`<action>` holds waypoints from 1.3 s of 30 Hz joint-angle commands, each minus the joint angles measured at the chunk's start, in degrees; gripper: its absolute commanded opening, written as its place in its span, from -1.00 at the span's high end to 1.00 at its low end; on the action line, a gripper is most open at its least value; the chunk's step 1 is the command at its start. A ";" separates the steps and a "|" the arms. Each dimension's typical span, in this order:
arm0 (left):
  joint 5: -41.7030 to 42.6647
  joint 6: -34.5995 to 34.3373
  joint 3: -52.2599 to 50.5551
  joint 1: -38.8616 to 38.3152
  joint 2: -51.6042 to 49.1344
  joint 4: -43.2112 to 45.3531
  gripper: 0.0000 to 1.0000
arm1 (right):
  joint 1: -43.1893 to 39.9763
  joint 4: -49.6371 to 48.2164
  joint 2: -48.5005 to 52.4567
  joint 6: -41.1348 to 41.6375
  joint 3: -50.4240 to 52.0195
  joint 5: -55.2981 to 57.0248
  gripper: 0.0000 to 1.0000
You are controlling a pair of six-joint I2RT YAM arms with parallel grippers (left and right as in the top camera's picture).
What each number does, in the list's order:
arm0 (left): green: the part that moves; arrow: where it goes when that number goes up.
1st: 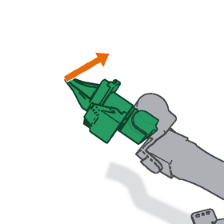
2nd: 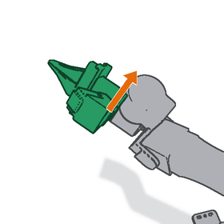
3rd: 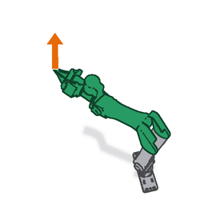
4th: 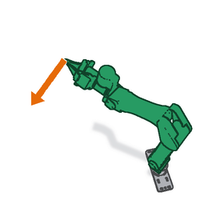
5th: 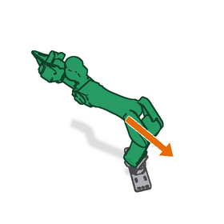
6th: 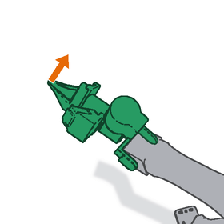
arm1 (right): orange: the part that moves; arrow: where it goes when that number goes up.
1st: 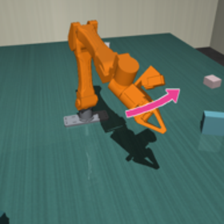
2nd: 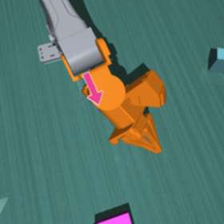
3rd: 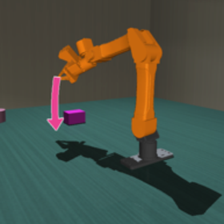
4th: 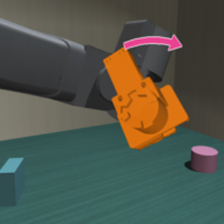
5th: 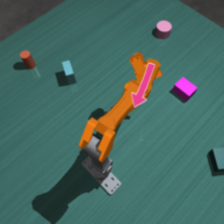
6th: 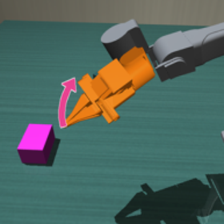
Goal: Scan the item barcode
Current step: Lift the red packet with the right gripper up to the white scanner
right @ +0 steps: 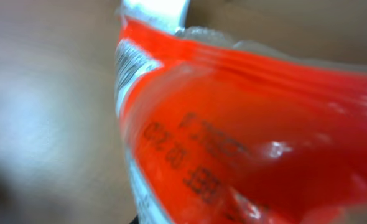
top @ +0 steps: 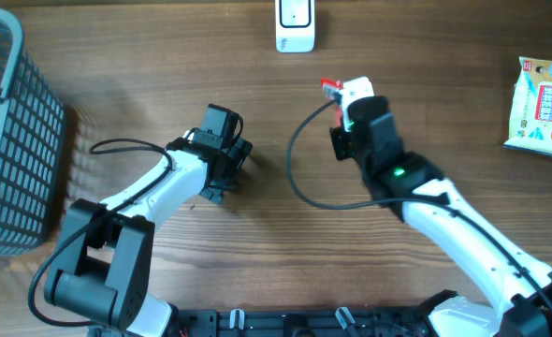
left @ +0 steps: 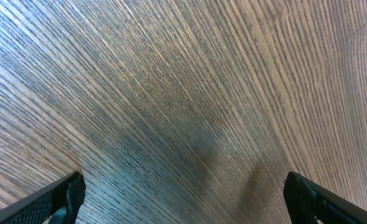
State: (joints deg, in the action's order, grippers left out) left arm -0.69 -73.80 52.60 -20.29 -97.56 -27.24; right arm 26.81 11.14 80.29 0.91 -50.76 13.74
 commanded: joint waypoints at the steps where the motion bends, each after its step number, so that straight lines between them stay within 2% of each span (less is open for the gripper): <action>1: -1.99 -0.11 -0.63 0.28 -0.37 0.15 -1.00 | 7.52 -15.32 0.72 -10.58 -0.94 37.29 0.91; 2: -2.01 -0.11 -0.63 0.28 -0.37 0.42 -1.00 | 7.98 -21.90 1.86 -15.52 -0.94 38.34 0.91; 4: -1.99 -0.11 -0.63 0.28 -0.37 0.44 -1.00 | 8.04 -28.50 3.54 -19.96 -0.94 38.36 0.91; 7: -1.99 -0.09 -0.63 0.28 -0.37 0.42 -1.00 | 8.04 -48.81 9.92 -34.84 -0.94 38.97 0.91; 8: -1.99 -0.09 -0.63 0.28 -0.37 0.39 -1.00 | 8.02 -56.30 12.35 -39.82 -0.94 38.95 0.91; 10: -1.99 -0.09 -0.63 0.28 -0.37 0.39 -1.00 | 7.93 -77.31 19.65 -52.74 -1.11 36.89 0.92; 11: -1.99 -0.09 -0.63 0.28 -0.37 0.39 -1.00 | 7.87 -83.58 22.95 -56.76 -1.55 35.06 0.91; 13: -1.99 -0.09 -0.63 0.28 -0.37 0.39 -1.00 | 7.82 -89.83 29.73 -63.12 -3.78 30.93 0.91; 19: -1.99 -0.09 -0.63 0.28 -0.37 0.39 -1.00 | 4.81 -91.38 47.52 -73.42 -21.88 22.10 0.91; 23: -1.99 -0.09 -0.63 0.28 -0.37 0.39 -1.00 | 2.10 -80.08 52.83 -74.23 -33.38 18.32 0.91; 25: -1.99 -0.09 -0.63 0.28 -0.37 0.39 -1.00 | 0.90 -74.25 53.48 -73.75 -35.21 14.08 0.91; 27: -1.99 -0.09 -0.63 0.28 -0.37 0.39 -1.00 | -0.11 -73.22 53.66 -74.49 -35.23 8.07 0.91; 29: -1.99 -0.09 -0.63 0.28 -0.37 0.42 -1.00 | -0.17 -72.54 53.66 -74.36 -35.23 6.95 0.91; 33: -1.99 -0.09 -0.63 0.28 -0.37 0.42 -1.00 | -0.26 -58.29 54.21 -75.06 -35.21 4.35 0.91; 36: -1.99 -0.09 -0.63 0.28 -0.37 0.42 -1.00 | -0.52 -59.80 56.39 -80.39 -35.21 3.32 0.91; 39: -1.99 -0.09 -0.63 0.28 -0.37 0.42 -1.00 | -0.96 -60.08 57.27 -82.38 -35.17 2.38 0.91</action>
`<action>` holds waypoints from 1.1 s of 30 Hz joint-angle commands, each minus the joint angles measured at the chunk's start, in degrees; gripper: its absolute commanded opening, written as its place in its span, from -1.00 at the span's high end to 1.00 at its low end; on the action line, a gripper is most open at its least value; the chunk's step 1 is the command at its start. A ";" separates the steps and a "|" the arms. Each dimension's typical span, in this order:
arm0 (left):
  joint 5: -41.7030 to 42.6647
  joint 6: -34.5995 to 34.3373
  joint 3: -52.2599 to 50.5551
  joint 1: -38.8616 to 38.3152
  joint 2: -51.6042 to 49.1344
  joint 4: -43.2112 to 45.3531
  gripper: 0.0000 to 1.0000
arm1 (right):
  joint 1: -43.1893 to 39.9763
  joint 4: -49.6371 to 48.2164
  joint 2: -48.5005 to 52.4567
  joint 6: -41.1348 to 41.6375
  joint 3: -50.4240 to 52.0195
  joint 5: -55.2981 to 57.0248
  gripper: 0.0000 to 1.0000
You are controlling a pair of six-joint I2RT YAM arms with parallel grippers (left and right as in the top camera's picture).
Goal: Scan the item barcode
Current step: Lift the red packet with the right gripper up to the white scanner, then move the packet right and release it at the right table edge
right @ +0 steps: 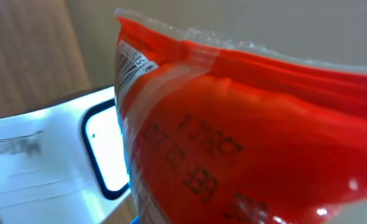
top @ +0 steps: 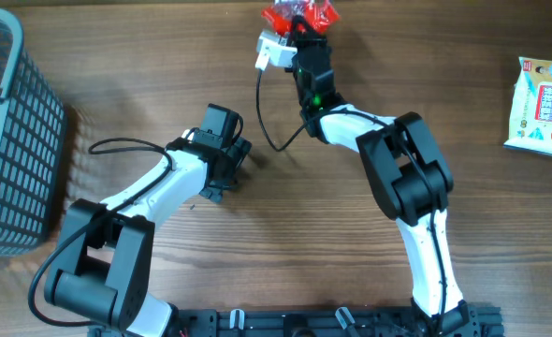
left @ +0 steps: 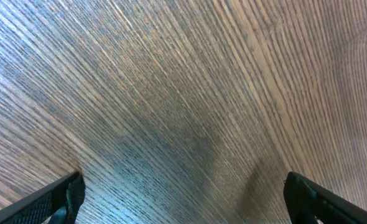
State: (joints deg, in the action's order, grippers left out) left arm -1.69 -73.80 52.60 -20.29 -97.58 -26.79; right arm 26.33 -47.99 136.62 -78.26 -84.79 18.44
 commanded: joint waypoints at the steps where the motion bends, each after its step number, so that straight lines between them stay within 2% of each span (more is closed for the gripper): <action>1: -0.98 -0.09 -0.63 0.28 -0.35 -0.04 -1.00 | -0.61 -0.81 1.16 -3.54 -1.14 -2.01 0.91; 11: -1.03 -0.09 -0.63 0.28 -0.35 -0.04 -1.00 | -2.75 -0.92 1.62 -6.67 -1.14 0.17 0.91; 18: -1.88 -0.11 -0.63 0.28 -0.35 -0.02 -1.00 | -7.26 -2.64 1.62 -5.16 -1.14 4.66 0.91; 21: -1.88 -0.11 -0.63 0.28 -0.35 0.22 -1.00 | -7.04 -5.25 1.62 -3.76 -1.14 3.52 0.91; 27: -1.88 -0.11 -0.63 0.28 -0.35 0.20 -1.00 | -5.97 -4.42 1.73 -1.03 -1.14 2.67 0.91; 33: -1.92 -0.09 -0.63 0.28 -0.35 0.17 -1.00 | -6.25 -7.08 1.73 -2.03 -1.14 5.99 0.91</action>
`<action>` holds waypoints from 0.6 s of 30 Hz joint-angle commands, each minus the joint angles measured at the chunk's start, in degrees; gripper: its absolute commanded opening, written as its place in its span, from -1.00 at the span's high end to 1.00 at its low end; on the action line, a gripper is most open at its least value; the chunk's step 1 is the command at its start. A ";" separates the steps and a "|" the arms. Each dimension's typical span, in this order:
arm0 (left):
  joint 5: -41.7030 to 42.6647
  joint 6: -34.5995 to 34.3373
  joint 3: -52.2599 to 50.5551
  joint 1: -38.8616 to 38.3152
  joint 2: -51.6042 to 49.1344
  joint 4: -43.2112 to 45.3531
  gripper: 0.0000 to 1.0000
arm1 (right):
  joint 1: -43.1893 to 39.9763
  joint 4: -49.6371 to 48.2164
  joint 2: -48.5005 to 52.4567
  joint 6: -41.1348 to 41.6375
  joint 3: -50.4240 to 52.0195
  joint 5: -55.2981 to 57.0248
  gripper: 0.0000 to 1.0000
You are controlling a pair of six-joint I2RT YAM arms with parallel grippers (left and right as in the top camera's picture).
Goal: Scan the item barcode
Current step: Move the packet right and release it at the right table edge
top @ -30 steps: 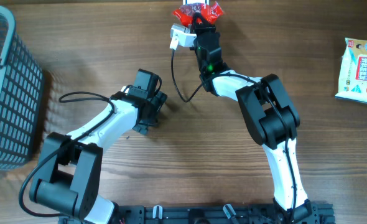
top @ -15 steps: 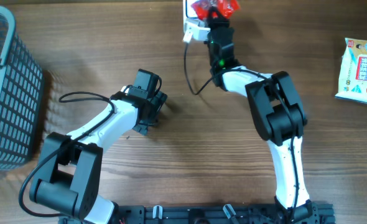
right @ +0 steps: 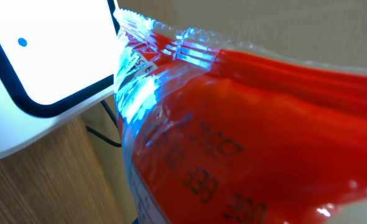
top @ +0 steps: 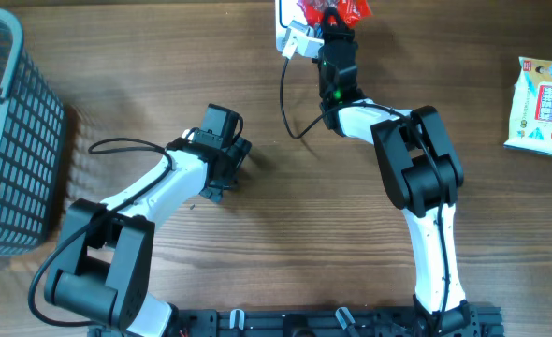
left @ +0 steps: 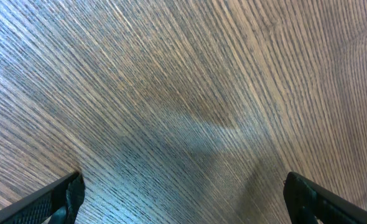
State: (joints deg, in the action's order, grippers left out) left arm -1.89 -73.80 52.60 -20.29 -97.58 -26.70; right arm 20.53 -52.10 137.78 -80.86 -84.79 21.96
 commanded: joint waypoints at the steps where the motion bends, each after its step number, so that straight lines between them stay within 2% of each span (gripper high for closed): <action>1: -2.12 -0.09 -0.63 0.28 -0.35 0.09 -1.00 | -1.03 -4.07 0.57 -0.17 -1.14 4.31 0.91; 5: -2.29 -0.04 -0.63 0.28 -0.35 0.04 -1.00 | -6.10 -5.35 0.57 5.22 -1.14 15.43 0.91; 9: -2.29 0.11 -0.63 0.28 -0.35 0.04 -1.00 | -17.46 -5.29 0.57 17.42 -1.14 36.68 0.91; 13: -2.29 0.09 -0.63 0.28 -0.35 0.07 -1.00 | -29.57 -4.66 0.57 23.98 -1.14 53.57 0.91; 18: -2.29 0.07 -0.63 0.28 -0.35 0.11 -1.00 | -39.08 -1.11 0.57 26.21 -1.01 59.08 0.88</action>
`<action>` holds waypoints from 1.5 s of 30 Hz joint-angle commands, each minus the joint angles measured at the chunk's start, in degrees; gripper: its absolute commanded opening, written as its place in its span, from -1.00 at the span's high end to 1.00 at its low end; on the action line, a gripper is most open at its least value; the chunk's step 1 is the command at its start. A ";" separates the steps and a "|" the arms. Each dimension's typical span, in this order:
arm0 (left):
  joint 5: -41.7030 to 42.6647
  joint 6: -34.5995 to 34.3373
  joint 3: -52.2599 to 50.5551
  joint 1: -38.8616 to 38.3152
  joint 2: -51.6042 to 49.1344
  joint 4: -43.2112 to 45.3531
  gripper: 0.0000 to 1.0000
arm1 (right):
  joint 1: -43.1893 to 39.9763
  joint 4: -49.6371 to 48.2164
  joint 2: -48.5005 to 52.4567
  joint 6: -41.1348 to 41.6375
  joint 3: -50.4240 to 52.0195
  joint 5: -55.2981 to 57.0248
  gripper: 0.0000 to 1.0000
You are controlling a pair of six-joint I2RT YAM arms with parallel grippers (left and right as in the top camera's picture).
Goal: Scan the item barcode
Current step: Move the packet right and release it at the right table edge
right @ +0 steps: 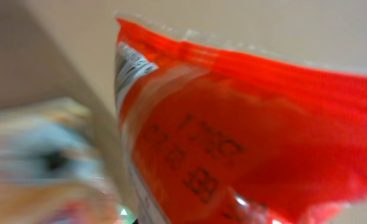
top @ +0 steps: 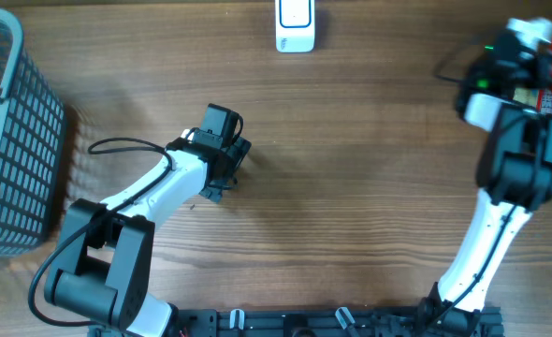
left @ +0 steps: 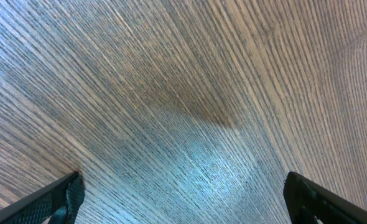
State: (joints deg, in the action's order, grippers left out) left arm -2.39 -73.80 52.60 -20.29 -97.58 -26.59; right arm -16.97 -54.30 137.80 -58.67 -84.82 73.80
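Note:
A red plastic packet [right: 246, 137] with printed black digits fills the right wrist view, and my right gripper [top: 542, 64] is shut on it at the table's far right edge. A strip of the packet's barcode label [right: 129, 68] shows on its left edge. Only red slivers of the packet show past the arm in the overhead view. The white barcode scanner [top: 295, 26] stands at the back middle, far left of the packet. My left gripper [left: 183, 194] hangs open over bare wood, left of centre, nothing between its fingers [left: 59, 199].
A grey mesh basket [top: 5, 140] stands at the left edge. A white and yellow packet [right: 40, 162] lies blurred under the right gripper, mostly covered by the arm in the overhead view. A black cable [top: 449, 64] trails from the right wrist.
My right gripper has moved, with the red packet, from in front of the scanner at the back middle to the far right edge, over the white and yellow packet. The left arm has not moved.
My right gripper first held the red packet over the middle of the table. It then held the packet close to the scanner, and then right against the scanner's lit face. Now it holds the packet at the far right. The left gripper stayed open throughout.

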 commanded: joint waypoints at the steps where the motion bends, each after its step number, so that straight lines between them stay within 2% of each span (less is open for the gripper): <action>1: -1.79 0.07 -0.63 0.28 -0.35 0.00 -1.00 | -2.82 2.91 0.55 5.42 -0.87 7.19 0.88; 4: -1.79 0.07 -0.63 0.28 -0.35 0.20 -1.00 | -4.35 10.19 0.55 10.10 -0.79 5.14 0.84; 5: -1.79 0.07 -0.63 0.28 -0.35 0.22 -1.00 | -4.37 14.47 0.55 12.46 -0.72 2.86 0.63; 6: -1.79 0.04 -0.63 0.28 -0.35 0.24 -1.00 | -4.22 17.73 0.55 14.05 -0.66 1.14 0.31; 7: -1.79 0.04 -0.63 0.28 -0.35 0.33 -1.00 | -3.96 22.77 0.55 17.35 -0.63 -1.11 -0.15; 8: -1.79 0.04 -0.63 0.28 -0.35 0.46 -1.00 | -3.74 27.12 0.55 20.50 -0.63 -3.06 -0.41; 9: -1.79 0.04 -0.63 0.28 -0.35 0.46 -1.00 | -3.54 32.54 0.55 23.39 -0.63 -5.73 -0.86; 10: -1.79 0.04 -0.63 0.28 -0.35 0.44 -1.00 | -3.45 36.15 0.55 24.98 -0.63 -7.80 -1.00; 13: -1.79 0.04 -0.63 0.28 -0.35 0.46 -1.00 | -3.48 40.54 0.55 27.67 -0.63 -8.46 -0.99; 20: -1.79 0.07 -0.63 0.28 -0.35 0.59 -1.00 | -3.43 35.87 -3.89 29.68 -0.63 -2.82 -0.99; 23: -1.79 0.07 -0.63 0.28 -0.35 0.57 -1.00 | -2.84 44.76 -9.84 38.01 -0.63 -5.66 -0.99; 24: -1.79 0.07 -0.63 0.28 -0.35 0.57 -1.00 | -1.92 58.64 -14.86 45.81 -0.63 -18.69 -0.99; 26: -1.79 0.07 -0.63 0.28 -0.35 0.57 -1.00 | -1.73 66.88 -18.32 51.06 -0.63 -31.30 -0.99; 29: -1.79 0.09 -0.63 0.28 -0.35 0.55 -1.00 | -1.73 74.29 -25.22 56.17 -0.63 -53.35 -0.99; 32: -1.79 0.07 -0.63 0.28 -0.35 0.37 -1.00 | -1.62 77.81 -31.54 55.87 -0.63 -68.13 -0.99; 33: -1.79 0.07 -0.63 0.28 -0.35 0.39 -1.00 | -1.62 79.78 -35.54 56.28 -0.63 -76.35 -1.00; 36: -1.79 0.07 -0.63 0.28 -0.35 0.39 -1.00 | -1.62 86.53 -43.93 63.89 -0.63 -90.27 -0.99; 40: -1.79 0.07 -0.63 0.28 -0.35 0.37 -1.00 | -1.62 101.48 -53.92 69.31 -0.61 -97.68 -0.99; 42: -1.79 0.07 -0.63 0.28 -0.35 0.37 -1.00 | -1.42 109.22 -59.14 67.84 0.15 -97.70 -1.00; 45: -1.79 0.07 -0.63 0.28 -0.35 0.39 -1.00 | -0.39 115.65 -67.32 64.57 3.82 -97.92 -1.00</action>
State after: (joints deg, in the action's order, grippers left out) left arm -3.18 -73.80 52.53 -20.29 -97.58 -26.11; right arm -18.50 58.22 77.23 7.46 -84.44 -20.40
